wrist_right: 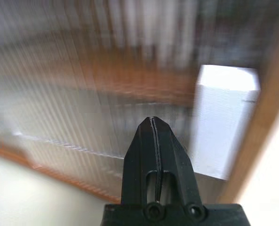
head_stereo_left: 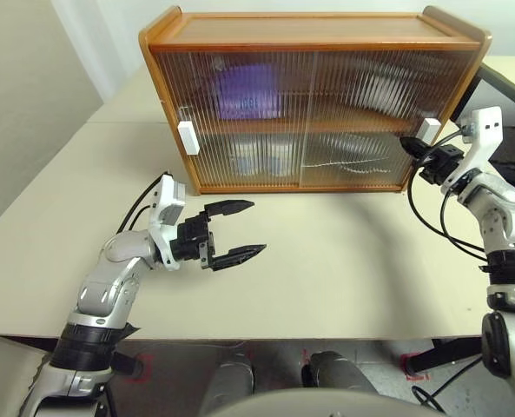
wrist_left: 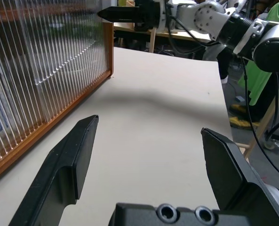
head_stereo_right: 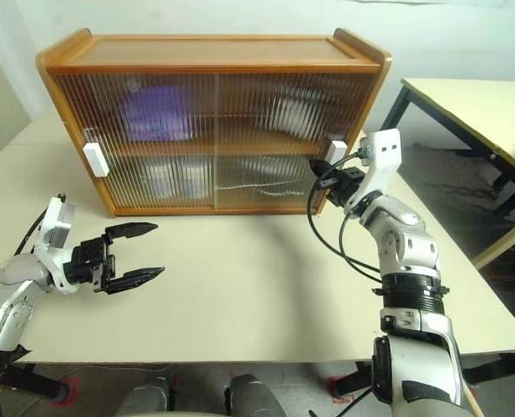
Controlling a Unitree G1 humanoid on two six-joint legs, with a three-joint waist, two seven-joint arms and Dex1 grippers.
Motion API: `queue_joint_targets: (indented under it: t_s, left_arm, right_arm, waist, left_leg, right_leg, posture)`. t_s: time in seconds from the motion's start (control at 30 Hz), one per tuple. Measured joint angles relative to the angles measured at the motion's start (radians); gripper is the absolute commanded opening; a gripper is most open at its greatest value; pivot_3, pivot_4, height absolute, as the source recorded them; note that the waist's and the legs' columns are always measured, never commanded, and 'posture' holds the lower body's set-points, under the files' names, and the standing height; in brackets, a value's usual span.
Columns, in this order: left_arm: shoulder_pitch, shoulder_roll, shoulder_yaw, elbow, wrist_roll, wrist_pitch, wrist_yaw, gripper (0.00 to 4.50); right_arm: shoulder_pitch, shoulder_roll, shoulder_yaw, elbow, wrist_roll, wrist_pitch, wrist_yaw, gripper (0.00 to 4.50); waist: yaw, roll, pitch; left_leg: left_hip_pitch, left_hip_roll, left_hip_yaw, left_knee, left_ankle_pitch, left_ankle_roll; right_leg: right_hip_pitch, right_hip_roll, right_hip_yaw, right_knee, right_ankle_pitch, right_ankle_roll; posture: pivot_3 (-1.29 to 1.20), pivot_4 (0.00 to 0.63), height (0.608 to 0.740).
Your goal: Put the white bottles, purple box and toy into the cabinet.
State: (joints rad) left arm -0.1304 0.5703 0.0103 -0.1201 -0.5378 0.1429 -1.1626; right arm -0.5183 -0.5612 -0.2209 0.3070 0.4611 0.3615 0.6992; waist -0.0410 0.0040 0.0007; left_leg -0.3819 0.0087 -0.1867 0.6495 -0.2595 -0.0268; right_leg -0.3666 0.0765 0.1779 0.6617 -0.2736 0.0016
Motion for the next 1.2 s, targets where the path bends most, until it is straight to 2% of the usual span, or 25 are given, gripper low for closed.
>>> queue_joint_targets:
  t_s: [0.17,0.37,0.43,0.5,0.67,0.83,1.03,1.2]
  left_arm:
    - [0.005,0.0,0.004,0.0,-0.001,0.0,0.0,4.5]
    - [0.011,0.001,0.01,0.0,-0.002,0.0,0.0,4.5]
    - [0.02,0.005,0.02,0.0,-0.005,0.0,0.0,4.5]
    - [0.029,0.007,0.026,0.0,-0.008,0.0,0.0,4.5]
    - [0.06,-0.002,0.03,-0.002,-0.019,-0.001,0.007,4.5]
    - [0.126,-0.01,0.085,-0.009,-0.012,-0.02,0.073,4.5]
    - [0.201,-0.08,0.24,0.015,-0.008,-0.039,0.286,4.5]
    - [0.247,-0.086,0.274,0.075,0.151,-0.088,0.477,4.5]
  right_arm:
    - [0.079,-0.002,-0.002,-0.118,0.083,0.102,0.071,0.02]
    - [0.149,-0.024,-0.008,-0.249,0.214,0.23,0.183,0.02]
    - [0.178,-0.033,-0.044,-0.259,0.265,0.256,0.218,0.37]
    - [0.196,-0.036,-0.093,-0.252,0.3,0.263,0.232,0.93]
    - [0.294,-0.058,-0.188,-0.23,0.336,0.194,0.341,2.72]
    - [0.435,-0.084,-0.221,-0.096,0.273,0.013,0.468,4.46]
    - [0.42,-0.074,-0.257,0.169,0.129,-0.279,0.389,4.46]
    - [0.381,-0.073,-0.302,0.338,0.11,-0.409,0.353,4.46]
  waist:
    - [0.003,0.0,0.0]
    - [0.006,0.0,0.0]
    - [0.008,0.0,0.0]
    - [0.007,0.0,0.0]
    - [0.005,-0.001,0.0]
    - [0.002,-0.001,0.0]
    - [-0.013,0.0,0.0]
    - [-0.005,-0.001,0.001]
  left_leg:
    - [0.002,-0.002,0.002,-0.002,-0.001,0.001]
    - [0.003,-0.003,0.001,0.002,-0.002,0.003]
    - [0.004,-0.002,0.001,0.003,-0.002,0.004]
    - [0.007,-0.002,0.002,0.005,-0.002,0.004]
    - [0.011,-0.001,0.002,0.008,-0.003,0.004]
    - [0.012,-0.001,0.002,0.008,-0.005,0.003]
    - [0.016,0.0,0.003,0.007,-0.005,0.002]
    - [0.017,0.0,0.002,0.006,-0.005,0.002]
  right_leg:
    - [0.004,0.007,0.0,0.0,-0.004,0.017]
    - [0.009,0.006,0.002,-0.001,-0.007,0.02]
    - [0.01,0.006,0.001,-0.001,-0.009,0.018]
    - [0.012,0.006,0.001,0.0,-0.013,0.012]
    - [0.016,0.006,0.001,0.002,-0.015,0.012]
    - [0.015,0.002,0.001,0.005,-0.015,0.011]
    - [0.017,0.0,0.002,0.006,-0.014,0.01]
    - [0.017,0.0,0.002,0.006,-0.014,0.009]
  posture:
    - [-0.07,0.0,0.74]
    - [-0.07,0.0,0.74]
    - [-0.07,0.0,0.74]
    - [-0.07,0.0,0.74]
    - [-0.07,0.0,0.74]
    - [-0.06,0.0,0.74]
    - [-0.03,0.0,0.74]
    - [-0.02,0.0,0.74]
